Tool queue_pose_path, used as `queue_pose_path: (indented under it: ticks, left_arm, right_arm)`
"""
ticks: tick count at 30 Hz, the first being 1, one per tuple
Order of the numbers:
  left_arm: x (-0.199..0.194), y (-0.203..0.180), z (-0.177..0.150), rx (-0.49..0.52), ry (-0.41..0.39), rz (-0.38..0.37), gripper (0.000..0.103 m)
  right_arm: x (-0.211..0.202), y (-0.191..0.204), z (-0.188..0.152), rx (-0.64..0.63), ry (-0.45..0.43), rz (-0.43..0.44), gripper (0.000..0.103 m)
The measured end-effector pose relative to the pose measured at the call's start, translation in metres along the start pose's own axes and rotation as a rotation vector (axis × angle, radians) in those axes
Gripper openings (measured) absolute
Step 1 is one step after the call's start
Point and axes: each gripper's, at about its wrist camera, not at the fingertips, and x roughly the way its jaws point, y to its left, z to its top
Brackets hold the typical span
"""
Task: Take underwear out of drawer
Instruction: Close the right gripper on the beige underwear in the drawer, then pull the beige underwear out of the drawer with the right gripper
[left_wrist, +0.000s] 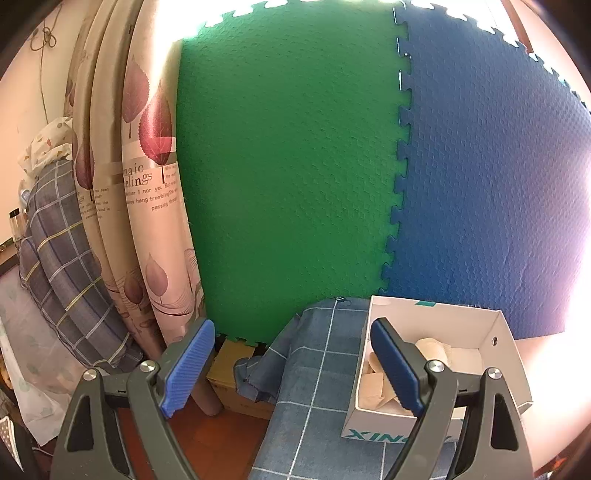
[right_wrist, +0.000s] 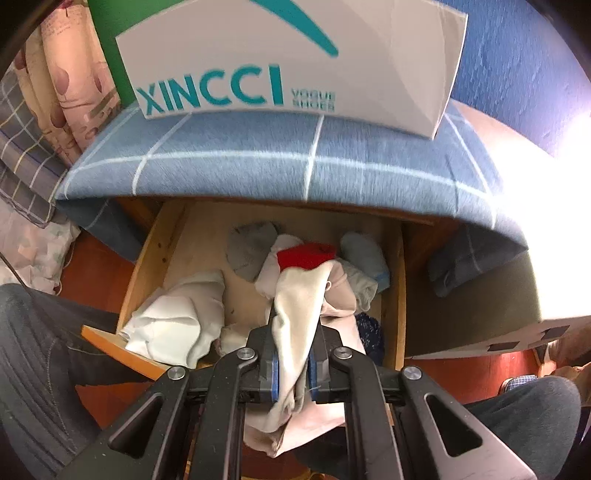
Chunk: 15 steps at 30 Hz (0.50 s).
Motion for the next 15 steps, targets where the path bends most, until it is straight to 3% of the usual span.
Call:
queue_pose_path:
  ticks: [15]
  left_arm:
    - [0.001,0.023,-0.013,-0.04,0.013,-0.002,0.089]
  right_arm:
    - [-0.106,0.006,0.056,-0.019,-0.182,0.042,0.008]
